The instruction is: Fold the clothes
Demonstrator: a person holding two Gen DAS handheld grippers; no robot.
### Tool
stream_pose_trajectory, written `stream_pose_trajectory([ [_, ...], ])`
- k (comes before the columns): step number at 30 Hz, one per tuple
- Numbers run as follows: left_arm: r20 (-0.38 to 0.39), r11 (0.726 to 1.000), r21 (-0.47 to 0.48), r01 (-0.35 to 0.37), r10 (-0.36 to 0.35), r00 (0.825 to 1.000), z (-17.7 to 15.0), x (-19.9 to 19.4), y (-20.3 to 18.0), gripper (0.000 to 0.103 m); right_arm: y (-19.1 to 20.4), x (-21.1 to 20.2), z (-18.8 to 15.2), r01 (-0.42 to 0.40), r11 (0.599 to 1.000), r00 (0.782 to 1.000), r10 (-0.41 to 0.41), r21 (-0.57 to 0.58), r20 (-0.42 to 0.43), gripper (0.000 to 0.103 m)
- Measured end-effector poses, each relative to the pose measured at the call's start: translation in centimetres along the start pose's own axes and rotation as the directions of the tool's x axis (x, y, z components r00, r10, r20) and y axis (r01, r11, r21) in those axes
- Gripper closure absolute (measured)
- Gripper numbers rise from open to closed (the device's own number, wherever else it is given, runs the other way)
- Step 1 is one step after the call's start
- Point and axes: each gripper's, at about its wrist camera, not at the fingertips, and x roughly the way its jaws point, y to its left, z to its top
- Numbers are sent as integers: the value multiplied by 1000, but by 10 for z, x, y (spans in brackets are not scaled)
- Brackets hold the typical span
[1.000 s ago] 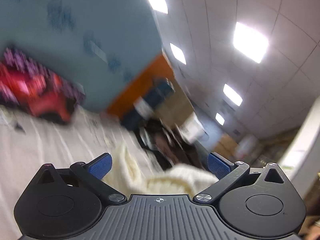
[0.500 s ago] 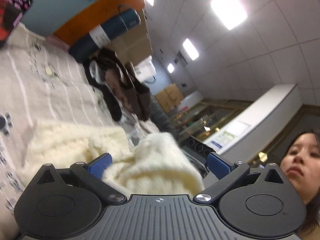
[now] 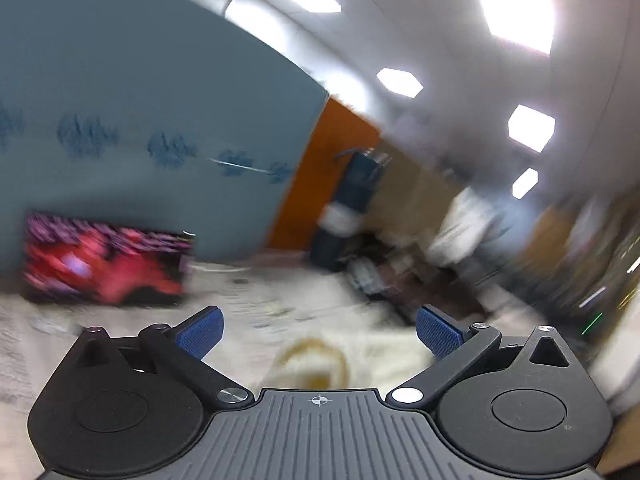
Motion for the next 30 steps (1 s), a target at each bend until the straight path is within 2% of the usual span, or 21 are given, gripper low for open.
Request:
stream_pose_trajectory([
  [1, -11, 996, 54, -64, 65, 998, -3, -1, -11, 0, 0, 1, 1, 12, 1000, 1000, -12, 0, 2, 73],
  [3, -42, 984, 104, -145, 150, 988, -11, 1, -22, 0, 2, 3, 3, 29, 1000, 1000, -29, -11, 1, 73],
  [8, -41, 939, 156, -307, 317, 948, -24, 21, -28, 0, 9, 17, 12, 97, 992, 995, -98, -78, -4, 73],
  [10, -54, 930, 146, -337, 347, 936, -27, 28, -26, 0, 6, 28, 15, 127, 988, 991, -130, -92, -27, 72],
  [12, -67, 926, 127, -356, 366, 928, -31, 33, -23, 0, 6, 38, 11, 169, 977, 984, -175, -132, -36, 67],
  [16, -75, 926, 93, -367, 374, 924, -34, 35, -20, 0, 5, 47, 6, 209, 964, 975, -218, -167, -38, 60],
  [18, -65, 918, 95, -384, 391, 918, -34, 35, -23, 0, 2, 48, 7, 226, 961, 972, -234, -159, -35, 47],
  [20, -56, 914, 85, -396, 401, 914, -32, 33, -27, 0, -1, 47, 7, 227, 964, 972, -234, -141, -31, 42],
  [22, -54, 923, 17, -385, 386, 921, -27, 24, -26, 0, -6, 41, 9, 211, 972, 977, -214, -107, -22, 35],
  [23, -52, 925, -31, -378, 376, 925, -24, 18, -25, 0, -7, 37, 11, 203, 975, 979, -205, -87, -14, 27],
  [25, -30, 917, -141, -372, 372, 928, -21, 0, -22, 0, -13, 25, 14, 171, 985, 985, -171, -27, -1, 20],
  [27, -23, 897, -256, -360, 367, 930, -22, -19, -20, 0, -18, 4, 19, 127, 990, 991, -129, 67, 22, 13],
  [30, -13, 853, -433, -292, 318, 948, -35, -44, -21, 0, -22, -25, 22, 58, 983, 997, -67, 176, 47, 3],
])
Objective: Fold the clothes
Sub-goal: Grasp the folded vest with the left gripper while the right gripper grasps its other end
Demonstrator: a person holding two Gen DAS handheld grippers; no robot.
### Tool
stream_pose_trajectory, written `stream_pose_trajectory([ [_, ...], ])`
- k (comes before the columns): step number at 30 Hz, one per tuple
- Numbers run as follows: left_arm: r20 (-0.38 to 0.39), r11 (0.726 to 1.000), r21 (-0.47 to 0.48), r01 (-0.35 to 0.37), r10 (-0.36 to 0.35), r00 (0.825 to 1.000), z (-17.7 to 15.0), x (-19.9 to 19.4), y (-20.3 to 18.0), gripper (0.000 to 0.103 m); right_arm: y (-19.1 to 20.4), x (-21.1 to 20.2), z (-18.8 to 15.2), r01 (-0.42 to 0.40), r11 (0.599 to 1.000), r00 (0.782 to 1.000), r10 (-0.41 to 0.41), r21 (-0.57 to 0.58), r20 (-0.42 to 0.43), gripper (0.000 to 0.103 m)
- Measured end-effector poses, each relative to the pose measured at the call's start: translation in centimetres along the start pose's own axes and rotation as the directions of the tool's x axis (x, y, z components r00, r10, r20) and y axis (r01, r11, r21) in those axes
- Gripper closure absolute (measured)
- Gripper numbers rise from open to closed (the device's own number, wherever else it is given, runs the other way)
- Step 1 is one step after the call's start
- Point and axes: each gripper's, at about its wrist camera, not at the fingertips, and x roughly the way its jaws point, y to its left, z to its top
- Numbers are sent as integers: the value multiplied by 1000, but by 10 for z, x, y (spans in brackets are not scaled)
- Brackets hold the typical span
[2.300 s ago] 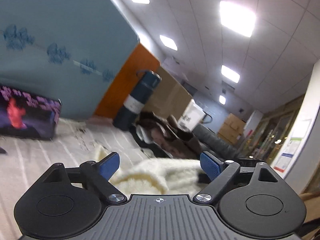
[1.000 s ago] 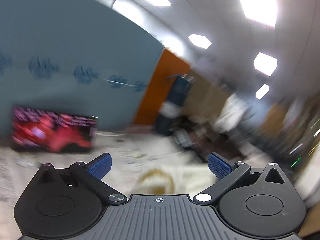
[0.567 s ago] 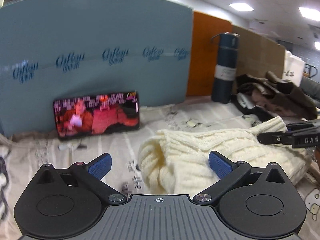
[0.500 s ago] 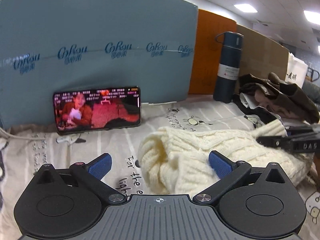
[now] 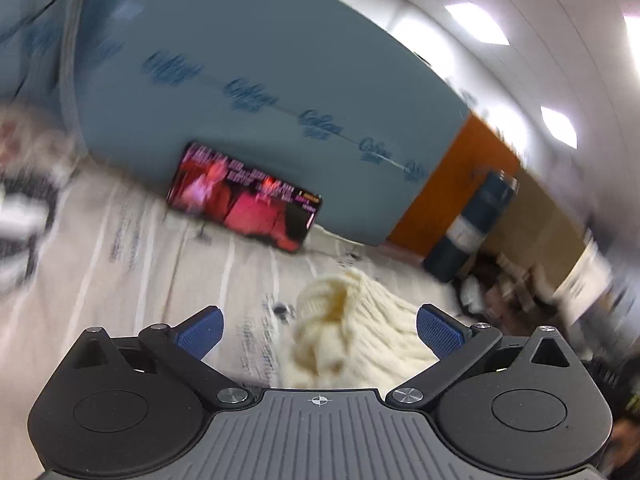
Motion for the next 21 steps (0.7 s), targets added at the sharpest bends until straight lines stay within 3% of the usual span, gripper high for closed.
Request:
stream_pose_trajectory([
  [4, -34, 977, -203, 72, -80, 996, -18, -16, 11, 0, -6, -19, -6, -103, 981, 990, 117, 164, -77, 1],
  [8, -82, 957, -267, 111, -137, 987, -32, -5, 9, 0, -13, -27, -19, -95, 944, 977, 149, 315, -153, 1],
  [14, -51, 929, -357, 95, -121, 991, -43, 13, 9, 0, -14, -29, -44, -142, 852, 942, 273, 503, -196, 1],
  [19, 32, 915, -397, 66, -58, 998, -56, 28, 5, 0, 4, -4, -55, -126, 830, 935, 283, 543, -215, 1],
  [21, 57, 904, -421, 70, -51, 997, -58, 31, 4, 0, 6, 4, -57, -85, 812, 952, 238, 577, -195, 1],
])
